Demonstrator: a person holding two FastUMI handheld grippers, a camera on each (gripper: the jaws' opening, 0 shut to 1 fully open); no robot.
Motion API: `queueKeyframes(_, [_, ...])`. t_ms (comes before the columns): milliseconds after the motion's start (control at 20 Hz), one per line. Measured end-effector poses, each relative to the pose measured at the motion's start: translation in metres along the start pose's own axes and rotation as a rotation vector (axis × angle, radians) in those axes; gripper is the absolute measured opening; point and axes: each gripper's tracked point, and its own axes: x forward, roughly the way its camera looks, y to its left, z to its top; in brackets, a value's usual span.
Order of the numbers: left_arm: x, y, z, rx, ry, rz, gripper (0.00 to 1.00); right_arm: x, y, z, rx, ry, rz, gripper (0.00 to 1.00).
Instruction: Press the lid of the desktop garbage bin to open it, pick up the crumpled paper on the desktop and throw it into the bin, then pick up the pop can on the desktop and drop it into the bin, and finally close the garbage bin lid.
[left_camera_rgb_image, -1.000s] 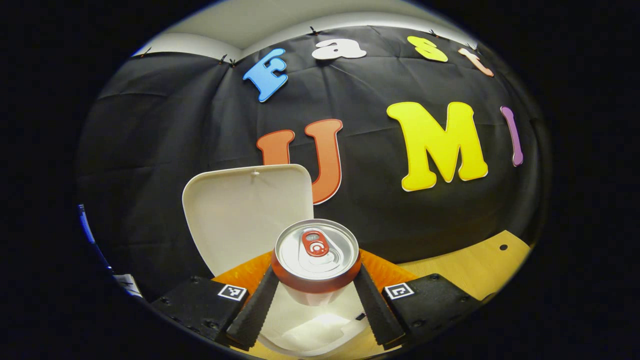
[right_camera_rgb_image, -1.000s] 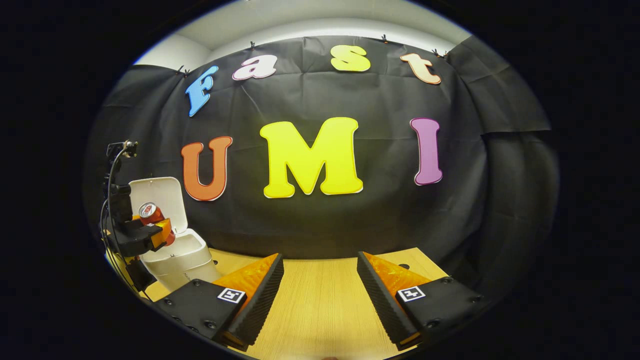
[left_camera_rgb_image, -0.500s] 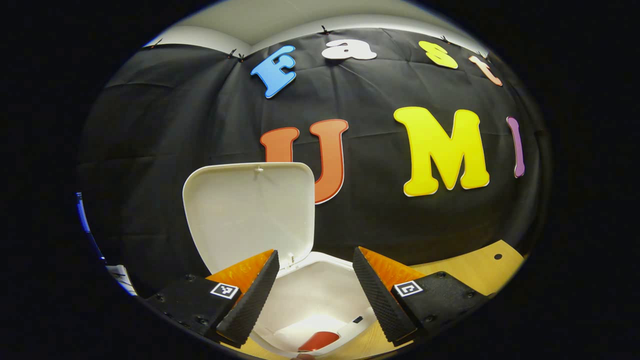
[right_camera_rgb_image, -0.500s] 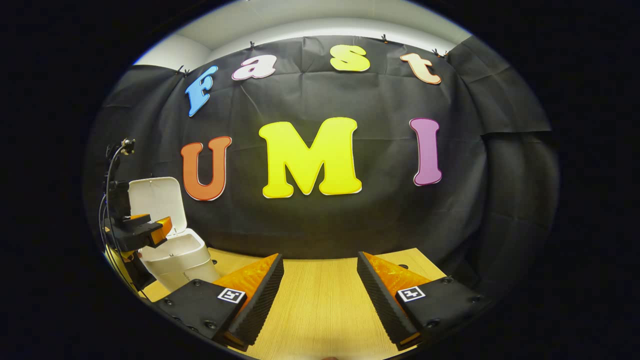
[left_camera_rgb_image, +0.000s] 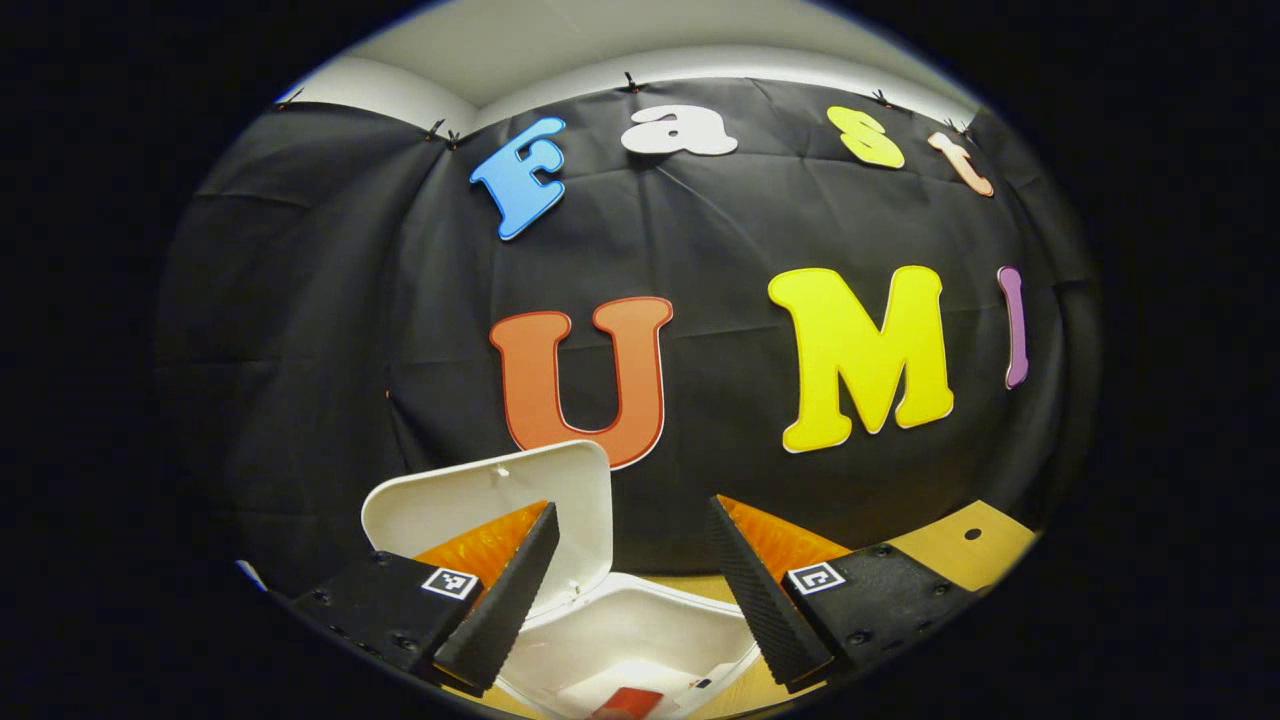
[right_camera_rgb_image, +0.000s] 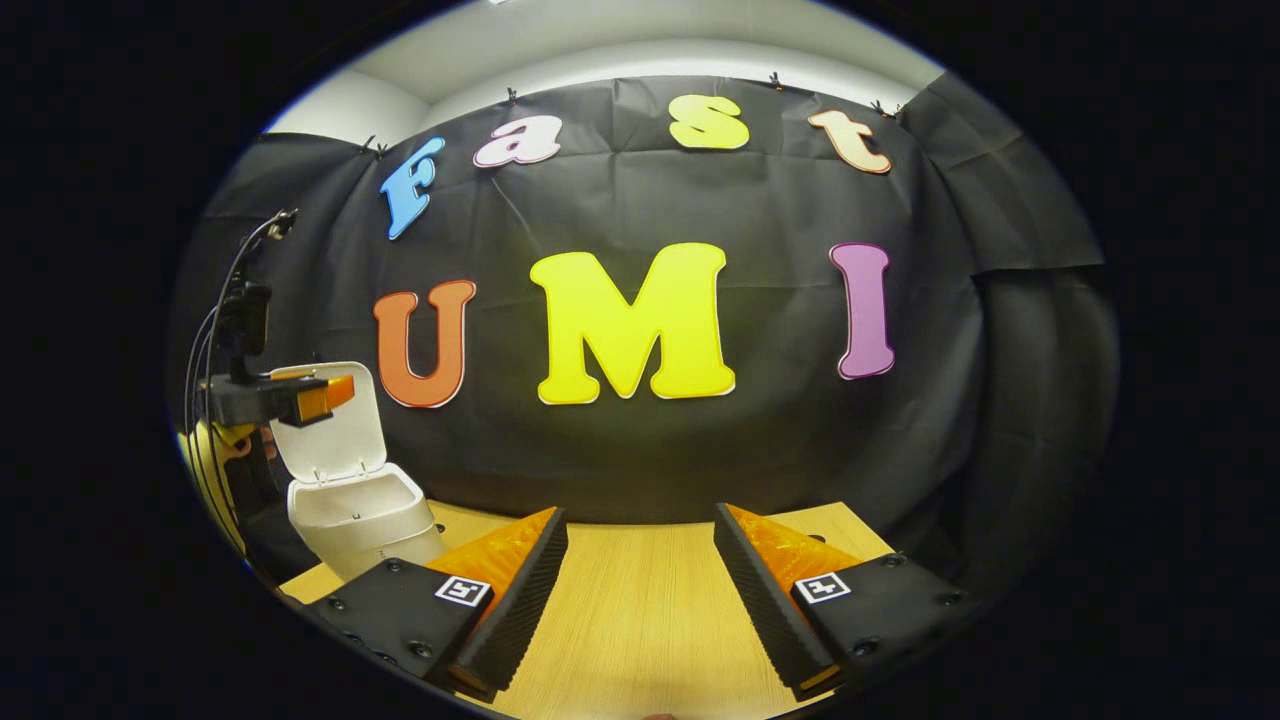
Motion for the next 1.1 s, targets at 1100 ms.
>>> queueKeyframes(1100, [0.052,0.1,0.015,-0.041,0.022,0.156,0.95,-0.001,-0.004,-0.008,0.036,0.016,-0.007,0.93])
